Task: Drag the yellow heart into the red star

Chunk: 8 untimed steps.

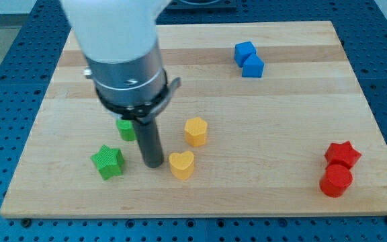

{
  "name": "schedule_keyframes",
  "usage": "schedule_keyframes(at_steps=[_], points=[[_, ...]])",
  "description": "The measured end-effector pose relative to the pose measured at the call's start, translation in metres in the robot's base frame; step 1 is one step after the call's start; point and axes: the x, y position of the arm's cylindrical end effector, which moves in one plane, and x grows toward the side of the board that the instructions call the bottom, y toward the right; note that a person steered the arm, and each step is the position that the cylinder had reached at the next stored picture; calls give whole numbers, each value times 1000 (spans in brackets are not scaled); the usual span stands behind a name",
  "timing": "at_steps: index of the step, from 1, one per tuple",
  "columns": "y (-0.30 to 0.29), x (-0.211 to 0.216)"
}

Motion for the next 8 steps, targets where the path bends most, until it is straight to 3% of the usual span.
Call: schedule_keyframes(at_steps=[2,5,8], points=[[28,6],[8,28],[83,6]])
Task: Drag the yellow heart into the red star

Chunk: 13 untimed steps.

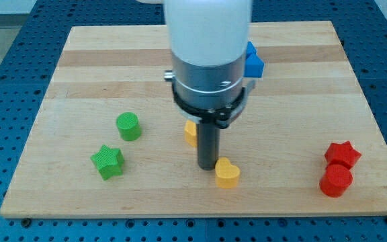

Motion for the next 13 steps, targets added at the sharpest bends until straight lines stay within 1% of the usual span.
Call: schedule_keyframes(at_steps=[1,2,3,4,5,6,9,10,11,13], points=[[0,0],[-31,0],[-44,26],[-27,38],[-5,38],[17,32],[123,11],[135,10],[116,17],[46,19]])
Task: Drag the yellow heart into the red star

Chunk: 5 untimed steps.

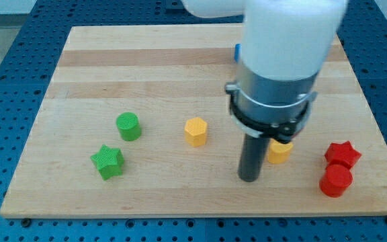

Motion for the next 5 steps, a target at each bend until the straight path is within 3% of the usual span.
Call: schedule_keyframes(at_steps=[1,2,5], points=[[1,-50],[14,-62],[69,-49]])
